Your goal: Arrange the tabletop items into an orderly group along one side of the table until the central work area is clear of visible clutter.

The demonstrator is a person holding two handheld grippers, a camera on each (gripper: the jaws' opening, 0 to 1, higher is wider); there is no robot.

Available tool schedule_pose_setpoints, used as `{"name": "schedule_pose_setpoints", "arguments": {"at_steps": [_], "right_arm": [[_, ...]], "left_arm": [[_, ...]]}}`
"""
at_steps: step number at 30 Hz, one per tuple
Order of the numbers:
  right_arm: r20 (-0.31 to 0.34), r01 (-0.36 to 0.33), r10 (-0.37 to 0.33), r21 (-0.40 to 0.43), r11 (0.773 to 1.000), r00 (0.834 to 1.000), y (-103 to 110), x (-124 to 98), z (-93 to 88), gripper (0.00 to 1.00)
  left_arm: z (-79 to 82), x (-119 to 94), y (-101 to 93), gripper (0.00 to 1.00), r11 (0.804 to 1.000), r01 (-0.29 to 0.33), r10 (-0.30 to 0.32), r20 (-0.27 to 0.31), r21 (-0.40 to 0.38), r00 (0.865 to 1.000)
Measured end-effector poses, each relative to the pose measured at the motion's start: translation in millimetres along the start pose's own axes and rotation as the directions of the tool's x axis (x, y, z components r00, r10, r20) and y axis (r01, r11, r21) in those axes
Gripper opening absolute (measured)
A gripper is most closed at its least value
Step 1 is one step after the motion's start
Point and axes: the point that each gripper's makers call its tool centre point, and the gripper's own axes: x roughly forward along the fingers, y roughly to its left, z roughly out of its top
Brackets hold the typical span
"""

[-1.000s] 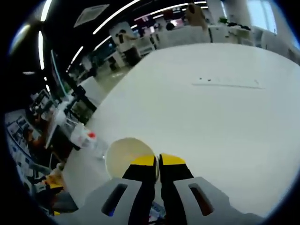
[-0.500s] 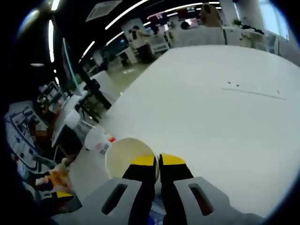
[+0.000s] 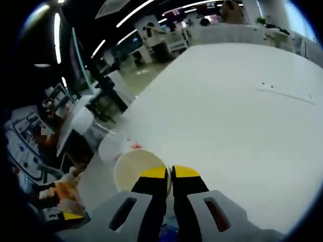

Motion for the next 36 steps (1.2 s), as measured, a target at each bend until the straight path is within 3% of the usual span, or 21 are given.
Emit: {"name": "schedule_pose_setpoints", "arguments": {"at_steps": [23,36], "right_arm": [[-0.012,0.017,-0.017,0.021,1.0,1.0,-8,5,-7.5,0.06],[0.001,0.016,-0.016,0.017,1.0,1.0,-11,5,-3.5,0.01]], "left_arm": [[1.1,0,1.1,0.6,1.0,0.0,0.0,0.003,-0.01,1.0],[1.2,0,1.7,0.59,1.0,-0.001,0.001,0.005,-0.017,1.0]]}}
